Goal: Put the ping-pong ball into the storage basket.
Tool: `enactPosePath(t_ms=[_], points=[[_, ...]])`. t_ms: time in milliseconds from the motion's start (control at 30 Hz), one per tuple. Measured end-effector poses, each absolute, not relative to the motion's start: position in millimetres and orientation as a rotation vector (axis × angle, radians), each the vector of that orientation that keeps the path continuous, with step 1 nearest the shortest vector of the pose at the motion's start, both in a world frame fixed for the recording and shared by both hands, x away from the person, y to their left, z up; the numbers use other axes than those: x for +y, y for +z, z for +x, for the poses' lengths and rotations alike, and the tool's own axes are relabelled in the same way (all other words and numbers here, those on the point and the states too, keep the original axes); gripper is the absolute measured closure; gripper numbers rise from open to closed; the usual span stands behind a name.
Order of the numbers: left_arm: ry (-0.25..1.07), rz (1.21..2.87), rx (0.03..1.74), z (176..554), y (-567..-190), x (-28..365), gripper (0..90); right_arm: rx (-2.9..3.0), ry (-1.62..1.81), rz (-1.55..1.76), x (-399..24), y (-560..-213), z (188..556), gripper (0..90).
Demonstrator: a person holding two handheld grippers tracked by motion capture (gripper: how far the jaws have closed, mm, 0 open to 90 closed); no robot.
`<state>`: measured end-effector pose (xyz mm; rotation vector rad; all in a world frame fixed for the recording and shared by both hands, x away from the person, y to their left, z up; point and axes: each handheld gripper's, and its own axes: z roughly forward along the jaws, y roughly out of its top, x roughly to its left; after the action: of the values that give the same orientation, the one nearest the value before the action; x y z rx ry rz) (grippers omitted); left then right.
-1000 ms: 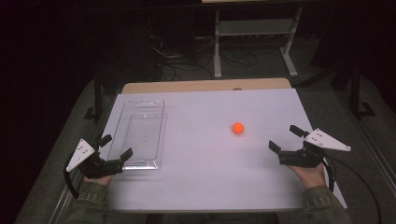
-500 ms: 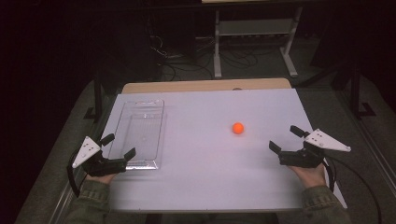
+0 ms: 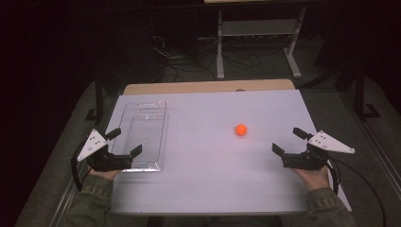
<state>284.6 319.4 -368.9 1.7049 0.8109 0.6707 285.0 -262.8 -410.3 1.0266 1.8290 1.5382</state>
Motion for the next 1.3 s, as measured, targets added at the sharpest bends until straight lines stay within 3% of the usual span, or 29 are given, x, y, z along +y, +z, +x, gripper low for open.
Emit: enactPosePath(t_ms=[1300], points=[[0.603, 1.826, 0.673, 317.8, -321.1, 282.7, 0.0, 1.840, 1.537, 1.030, -263.7, -412.3, 284.3, 0.0]])
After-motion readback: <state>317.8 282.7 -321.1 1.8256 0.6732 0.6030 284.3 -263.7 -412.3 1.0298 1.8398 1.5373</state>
